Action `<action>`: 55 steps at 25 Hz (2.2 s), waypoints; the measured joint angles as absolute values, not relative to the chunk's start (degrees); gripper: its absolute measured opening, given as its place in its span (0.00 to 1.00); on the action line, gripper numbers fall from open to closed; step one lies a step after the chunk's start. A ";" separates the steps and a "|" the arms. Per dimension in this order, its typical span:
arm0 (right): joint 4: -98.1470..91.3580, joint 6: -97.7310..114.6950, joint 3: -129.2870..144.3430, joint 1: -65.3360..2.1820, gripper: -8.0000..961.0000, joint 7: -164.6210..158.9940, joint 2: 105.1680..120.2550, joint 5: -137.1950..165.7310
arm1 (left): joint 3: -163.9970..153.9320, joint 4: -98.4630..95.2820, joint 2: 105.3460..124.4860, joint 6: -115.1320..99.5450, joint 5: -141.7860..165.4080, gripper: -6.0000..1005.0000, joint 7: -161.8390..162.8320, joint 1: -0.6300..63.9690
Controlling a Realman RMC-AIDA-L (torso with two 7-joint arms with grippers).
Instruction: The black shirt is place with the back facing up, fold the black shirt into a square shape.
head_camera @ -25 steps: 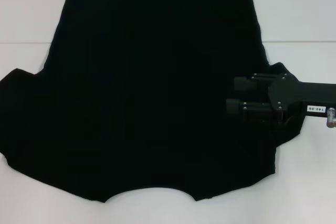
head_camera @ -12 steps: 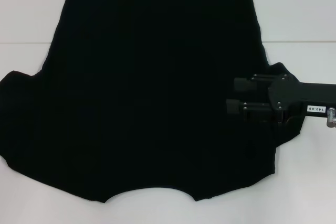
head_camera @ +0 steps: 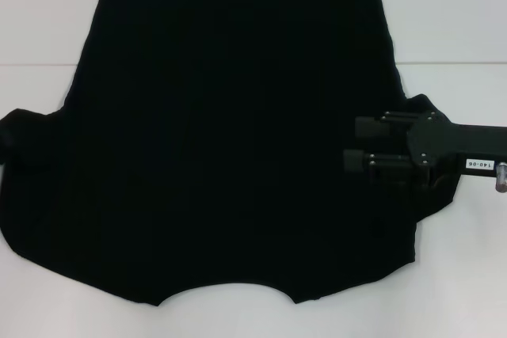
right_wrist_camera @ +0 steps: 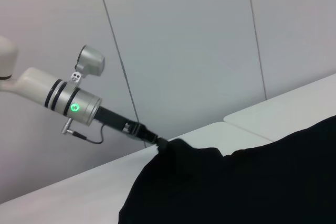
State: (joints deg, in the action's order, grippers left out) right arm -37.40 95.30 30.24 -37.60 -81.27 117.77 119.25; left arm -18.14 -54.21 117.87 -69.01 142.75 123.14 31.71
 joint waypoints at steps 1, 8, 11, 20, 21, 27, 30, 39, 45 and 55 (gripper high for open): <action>-37.35 95.34 30.23 -37.54 0.76 -81.23 117.76 119.25 | -18.29 -53.65 117.81 -69.42 141.98 0.00 122.38 32.26; -37.20 95.56 30.05 -36.87 0.76 -81.25 117.68 119.25 | -22.22 -49.64 118.37 -69.97 140.08 0.00 118.93 36.93; -37.18 95.61 29.90 -36.65 0.76 -81.27 117.60 119.25 | -26.17 -49.57 119.29 -72.31 138.29 0.00 116.98 37.56; -37.17 95.63 29.88 -36.65 0.76 -81.27 117.64 119.27 | -34.25 -49.31 120.28 -73.35 136.21 0.00 114.31 36.79; -37.17 95.63 29.88 -36.68 0.76 -81.27 117.64 119.27 | -34.28 -49.08 120.24 -73.78 136.20 0.00 114.31 36.76; -37.19 95.30 29.77 -37.18 0.76 -81.44 117.62 119.27 | -34.40 -48.70 121.49 -76.29 134.47 0.00 114.18 36.92; -37.50 94.98 29.72 -37.25 0.76 -82.88 117.39 119.27 | -34.44 -48.74 121.74 -78.74 132.48 0.19 113.94 36.98; -40.01 87.80 30.80 -37.87 0.76 -108.68 112.54 123.10 | -33.36 -43.76 121.62 -95.92 110.25 0.53 91.72 32.87; -40.68 84.41 31.83 -38.36 0.76 -127.18 108.31 131.27 | -36.57 -38.56 123.49 -97.22 106.45 0.68 71.36 31.45; -40.60 81.39 32.26 -39.16 0.76 -140.71 106.90 144.75 | -48.63 -39.79 124.04 -89.35 114.10 0.91 65.80 32.34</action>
